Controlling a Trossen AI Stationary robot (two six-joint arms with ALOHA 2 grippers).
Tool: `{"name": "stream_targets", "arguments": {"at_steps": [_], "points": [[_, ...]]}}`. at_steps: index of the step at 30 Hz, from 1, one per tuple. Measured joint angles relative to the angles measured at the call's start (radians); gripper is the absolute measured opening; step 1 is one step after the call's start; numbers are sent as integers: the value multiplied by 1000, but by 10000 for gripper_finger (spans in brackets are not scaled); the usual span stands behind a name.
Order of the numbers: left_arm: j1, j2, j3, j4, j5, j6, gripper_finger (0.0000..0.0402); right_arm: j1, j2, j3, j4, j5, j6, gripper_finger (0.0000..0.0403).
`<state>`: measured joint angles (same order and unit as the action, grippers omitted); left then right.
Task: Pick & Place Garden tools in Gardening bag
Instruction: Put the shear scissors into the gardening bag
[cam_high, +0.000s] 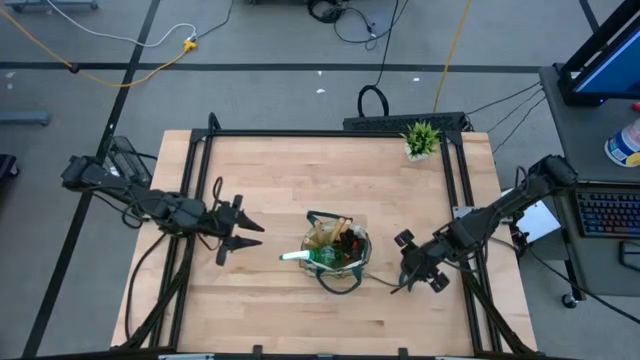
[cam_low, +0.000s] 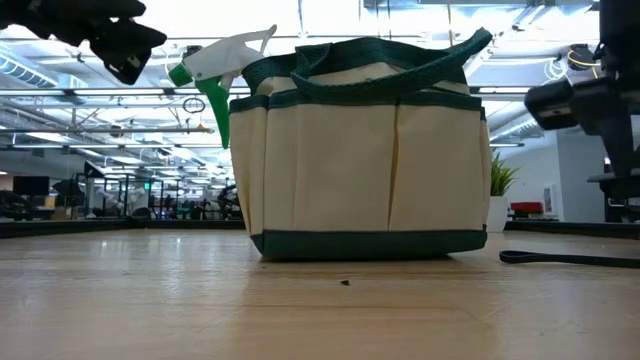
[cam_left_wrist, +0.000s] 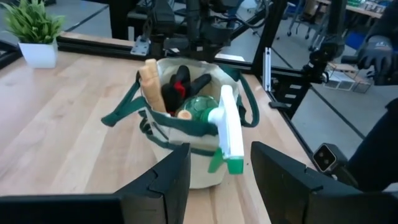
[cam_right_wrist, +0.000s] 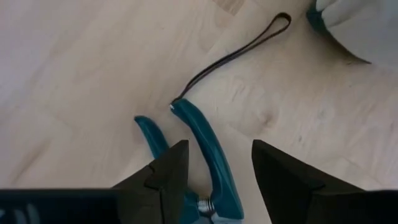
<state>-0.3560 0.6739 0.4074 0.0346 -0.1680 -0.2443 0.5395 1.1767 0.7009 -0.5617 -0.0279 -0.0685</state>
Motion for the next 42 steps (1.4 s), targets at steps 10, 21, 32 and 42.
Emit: {"name": "stream_targets", "arguments": {"at_steps": [10, 21, 32, 42], "points": [[-6, -43, -26, -1, -9, 0, 175, -16, 0, -76, 79, -30, -3, 165], [-6, -42, -26, 14, -16, -4, 175, -16, 0, -172, 230, -28, -8, 165], [-6, -42, -26, 29, -17, -5, 175, -16, 0, -275, 416, -27, 9, 164], [-5, -41, -26, 40, -18, -5, 175, -16, 0, -302, 439, -26, 62, 116]]}}
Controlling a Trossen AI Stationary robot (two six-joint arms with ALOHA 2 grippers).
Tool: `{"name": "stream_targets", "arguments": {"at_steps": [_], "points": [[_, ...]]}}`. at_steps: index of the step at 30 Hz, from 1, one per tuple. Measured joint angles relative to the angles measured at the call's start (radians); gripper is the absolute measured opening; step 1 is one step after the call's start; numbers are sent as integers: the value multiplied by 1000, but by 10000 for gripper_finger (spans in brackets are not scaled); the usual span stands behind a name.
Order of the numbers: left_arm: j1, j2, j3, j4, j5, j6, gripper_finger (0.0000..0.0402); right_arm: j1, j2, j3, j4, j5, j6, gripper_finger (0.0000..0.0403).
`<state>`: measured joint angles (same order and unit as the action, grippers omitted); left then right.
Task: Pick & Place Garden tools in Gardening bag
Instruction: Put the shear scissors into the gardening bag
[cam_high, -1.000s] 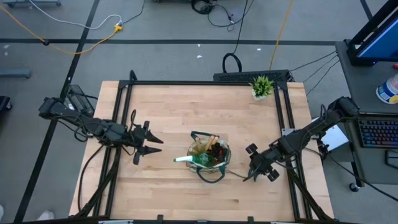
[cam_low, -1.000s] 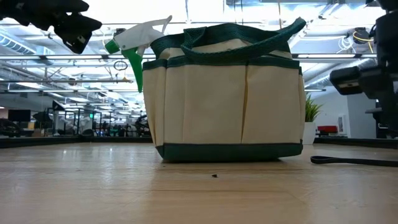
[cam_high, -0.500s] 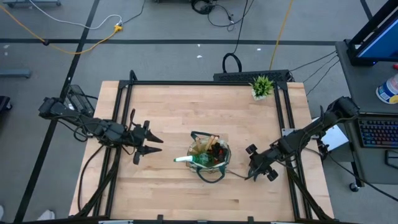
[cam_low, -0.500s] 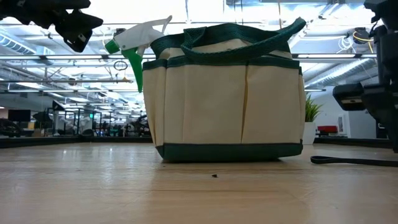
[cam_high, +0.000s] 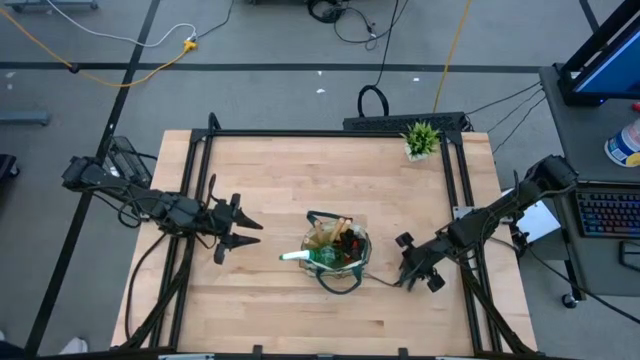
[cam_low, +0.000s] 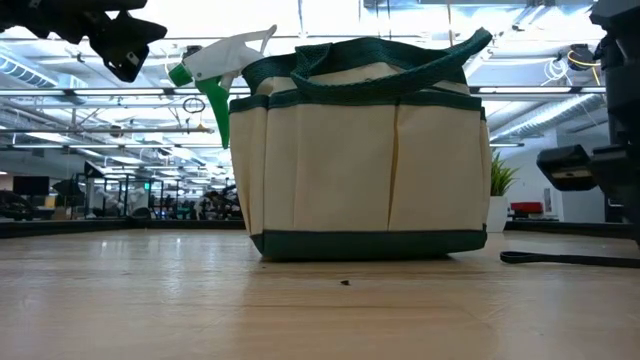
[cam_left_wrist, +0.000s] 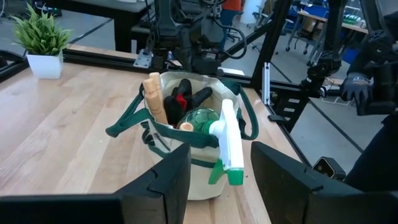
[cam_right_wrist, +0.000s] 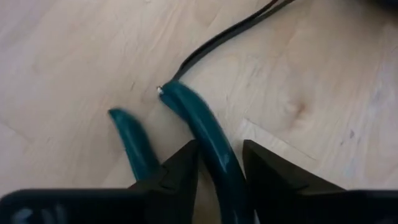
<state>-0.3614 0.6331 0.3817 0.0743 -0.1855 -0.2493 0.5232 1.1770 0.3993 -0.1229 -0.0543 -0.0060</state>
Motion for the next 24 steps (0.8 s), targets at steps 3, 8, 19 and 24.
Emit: {"name": "stream_targets", "arguments": {"at_steps": [3, 8, 19, 24], "points": [[0, 0, 0, 5, 0, 1, 175, 0, 0, 0, 7, 0, 36, 87], [0, 0, 0, 7, 0, 1, 175, 0, 0, 0, 45, 1, 104, 46], [0, 1, 0, 8, 0, 1, 175, -1, 0, 0, 43, 6, 204, 46], [0, 1, 0, 11, 0, 0, 175, -1, 0, 1, 44, 1, 206, 46]]}}
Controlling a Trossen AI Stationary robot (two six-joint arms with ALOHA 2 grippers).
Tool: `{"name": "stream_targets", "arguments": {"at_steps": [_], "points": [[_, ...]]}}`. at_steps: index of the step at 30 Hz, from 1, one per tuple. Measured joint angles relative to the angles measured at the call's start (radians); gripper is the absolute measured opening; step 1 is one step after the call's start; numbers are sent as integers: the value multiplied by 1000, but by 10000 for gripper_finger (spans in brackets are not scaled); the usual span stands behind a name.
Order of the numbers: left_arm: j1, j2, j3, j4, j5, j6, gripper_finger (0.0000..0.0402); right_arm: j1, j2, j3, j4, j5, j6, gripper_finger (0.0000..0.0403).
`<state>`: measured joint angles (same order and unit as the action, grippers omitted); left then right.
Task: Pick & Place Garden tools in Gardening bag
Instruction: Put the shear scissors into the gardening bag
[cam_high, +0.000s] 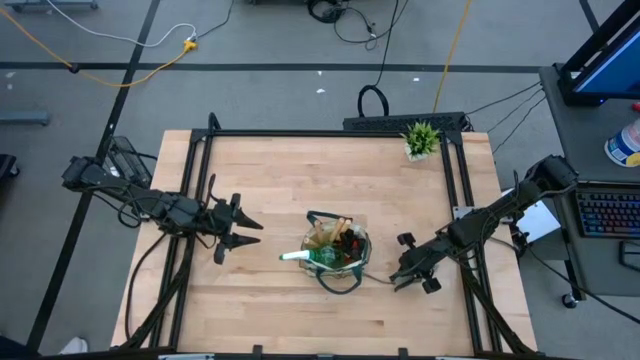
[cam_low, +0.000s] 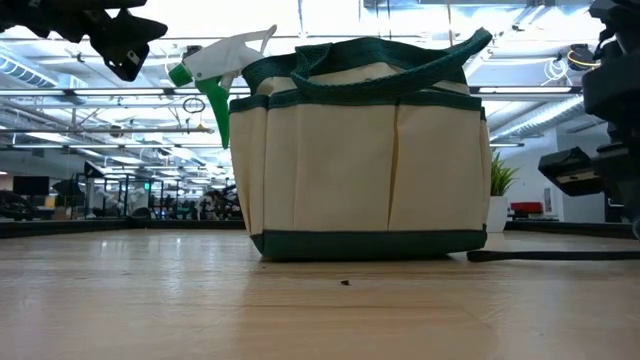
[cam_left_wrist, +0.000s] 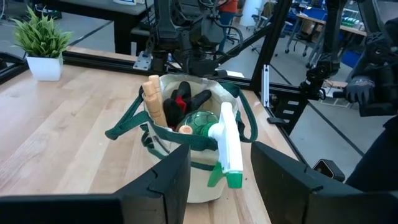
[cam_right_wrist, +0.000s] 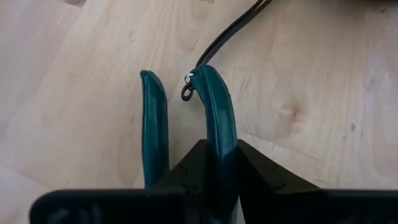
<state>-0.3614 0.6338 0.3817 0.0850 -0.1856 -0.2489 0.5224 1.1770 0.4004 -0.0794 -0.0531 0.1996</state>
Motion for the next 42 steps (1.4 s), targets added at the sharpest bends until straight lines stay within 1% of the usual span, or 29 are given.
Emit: {"name": "stream_targets", "arguments": {"at_steps": [4, 6, 9, 12, 16, 23, 25, 28, 31, 33, 35, 38, 42], "points": [[0, 0, 0, 1, 0, 0, 175, 0, 0, 27, -1, -11, 24, 46], [0, 0, 0, 1, 0, 0, 175, -1, 0, 49, 0, -53, 24, 46], [0, 0, 0, 1, 0, 0, 175, -1, 0, 86, 0, -147, 25, 46], [0, 0, 0, 2, 0, 0, 175, -1, 0, 123, 1, -274, 29, 46], [0, 0, 0, 2, 0, 5, 175, 0, 0, 166, 0, -417, 104, 47], [0, 0, 0, 2, 0, 20, 175, -28, 0, 242, 7, -550, 237, 47], [0, 0, 0, 2, 0, 20, 175, -45, 0, 254, 53, -571, 288, 47], [0, 0, 0, 2, 5, 26, 175, -73, 0, 256, 225, -603, 393, 47], [0, 0, 0, 2, 28, 35, 175, -106, 0, 257, 430, -599, 497, 47], [0, 0, 0, 2, 39, 36, 175, -127, 0, 257, 556, -568, 559, 47], [0, 0, 0, 2, 55, 37, 175, -149, 0, 257, 674, -507, 600, 47], [0, 0, 0, 2, 76, 37, 175, -183, 0, 257, 815, -401, 615, 47], [0, 0, 0, 1, 97, 37, 175, -226, -1, 257, 920, -264, 554, 47]]}}
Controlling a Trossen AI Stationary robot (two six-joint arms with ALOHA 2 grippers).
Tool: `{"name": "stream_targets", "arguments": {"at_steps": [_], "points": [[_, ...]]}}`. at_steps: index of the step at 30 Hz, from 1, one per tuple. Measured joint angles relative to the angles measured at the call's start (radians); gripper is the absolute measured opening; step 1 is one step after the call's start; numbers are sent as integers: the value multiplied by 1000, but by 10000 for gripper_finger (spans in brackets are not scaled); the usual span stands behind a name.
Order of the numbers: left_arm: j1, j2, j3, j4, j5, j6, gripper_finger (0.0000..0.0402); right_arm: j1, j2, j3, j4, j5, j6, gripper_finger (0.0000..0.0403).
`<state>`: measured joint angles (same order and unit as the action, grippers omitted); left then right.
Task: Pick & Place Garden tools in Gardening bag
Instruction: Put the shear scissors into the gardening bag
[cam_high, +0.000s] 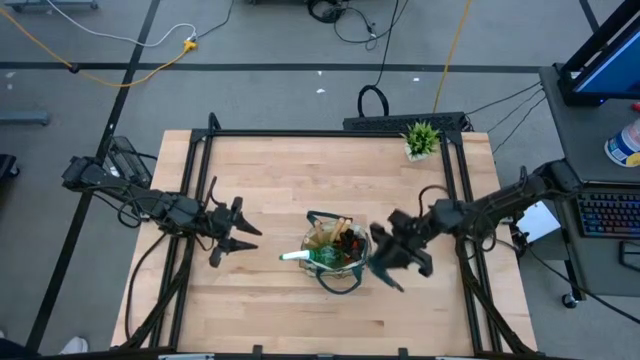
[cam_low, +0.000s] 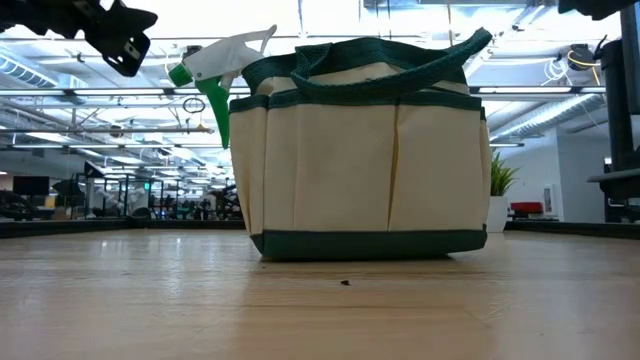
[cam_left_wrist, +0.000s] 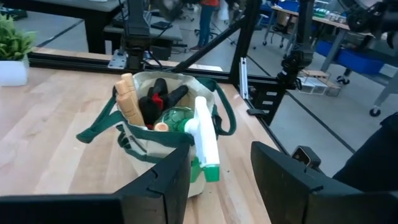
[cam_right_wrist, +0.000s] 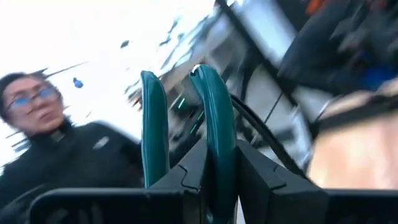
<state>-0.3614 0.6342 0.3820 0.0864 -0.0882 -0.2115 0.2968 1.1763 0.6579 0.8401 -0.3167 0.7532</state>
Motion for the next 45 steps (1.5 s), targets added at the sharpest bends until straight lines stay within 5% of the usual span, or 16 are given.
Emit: {"name": "stream_targets", "arguments": {"at_steps": [15, 21, 30, 45], "points": [[0, 1, 0, 0, 10, 24, 175, -49, 23, 56, 72, 688, -675, 47], [0, 1, 0, 0, 9, 43, 175, -49, 144, 175, 69, 789, -806, 47], [1, 1, 0, -2, 6, 23, 175, -47, 375, 359, 69, 796, -882, 47], [0, 1, 0, -37, 9, 25, 175, 38, 481, 382, 129, 1071, -991, 47]]}}
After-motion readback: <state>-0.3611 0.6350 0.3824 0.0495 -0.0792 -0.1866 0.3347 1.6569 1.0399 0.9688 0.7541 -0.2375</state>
